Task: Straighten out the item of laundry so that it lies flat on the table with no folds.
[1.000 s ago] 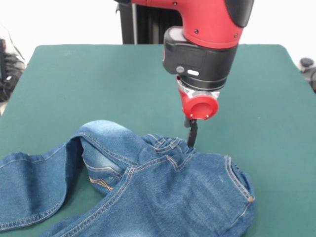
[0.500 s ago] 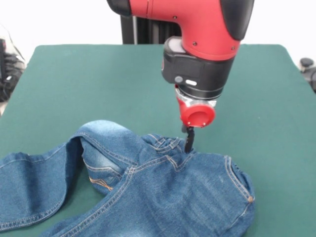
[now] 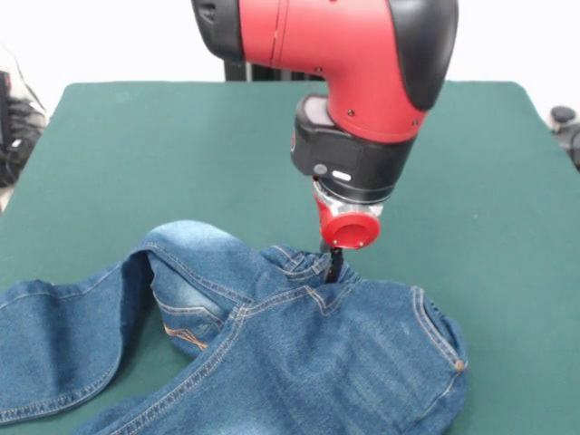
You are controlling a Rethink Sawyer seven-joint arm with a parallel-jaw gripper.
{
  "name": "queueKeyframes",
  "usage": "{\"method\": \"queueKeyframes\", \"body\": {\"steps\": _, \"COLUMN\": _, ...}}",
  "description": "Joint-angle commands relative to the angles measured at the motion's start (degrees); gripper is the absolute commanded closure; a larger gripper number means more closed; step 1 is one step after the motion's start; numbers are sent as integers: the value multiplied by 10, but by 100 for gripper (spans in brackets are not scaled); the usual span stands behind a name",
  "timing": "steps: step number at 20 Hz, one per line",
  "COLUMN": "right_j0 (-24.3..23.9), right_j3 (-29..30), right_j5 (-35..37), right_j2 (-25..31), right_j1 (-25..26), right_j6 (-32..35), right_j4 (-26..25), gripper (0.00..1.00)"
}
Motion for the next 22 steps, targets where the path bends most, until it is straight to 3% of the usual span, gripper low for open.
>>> {"method": "queueKeyframes", "body": {"steps": 1, "right_j0": 30, "right_j3": -9, "right_j5": 20, "right_j2": -5, "right_j1": 37, "right_j6": 144, "right_j4": -31, "gripper": 0}}
{"method": "queueKeyframes", "body": {"steps": 13, "right_j0": 24, "right_j3": -13, "right_j5": -15, "right_j2": 6, "right_j1": 55, "right_j6": 136, "right_j4": -16, "gripper": 0}}
{"method": "queueKeyframes", "body": {"steps": 14, "right_j0": 20, "right_j3": -10, "right_j5": -21, "right_j2": 13, "right_j1": 54, "right_j6": 127, "right_j4": -17, "gripper": 100}}
{"method": "queueKeyframes", "body": {"steps": 17, "right_j0": 11, "right_j3": -2, "right_j5": -40, "right_j2": 28, "right_j1": 50, "right_j6": 140, "right_j4": -3, "gripper": 100}}
{"method": "queueKeyframes", "body": {"steps": 19, "right_j0": 18, "right_j3": -5, "right_j5": -12, "right_j2": 29, "right_j1": 48, "right_j6": 108, "right_j4": -14, "gripper": 100}}
{"method": "queueKeyframes", "body": {"steps": 22, "right_j0": 14, "right_j3": 14, "right_j5": 11, "right_j2": 29, "right_j1": 39, "right_j6": 121, "right_j4": 0, "gripper": 100}}
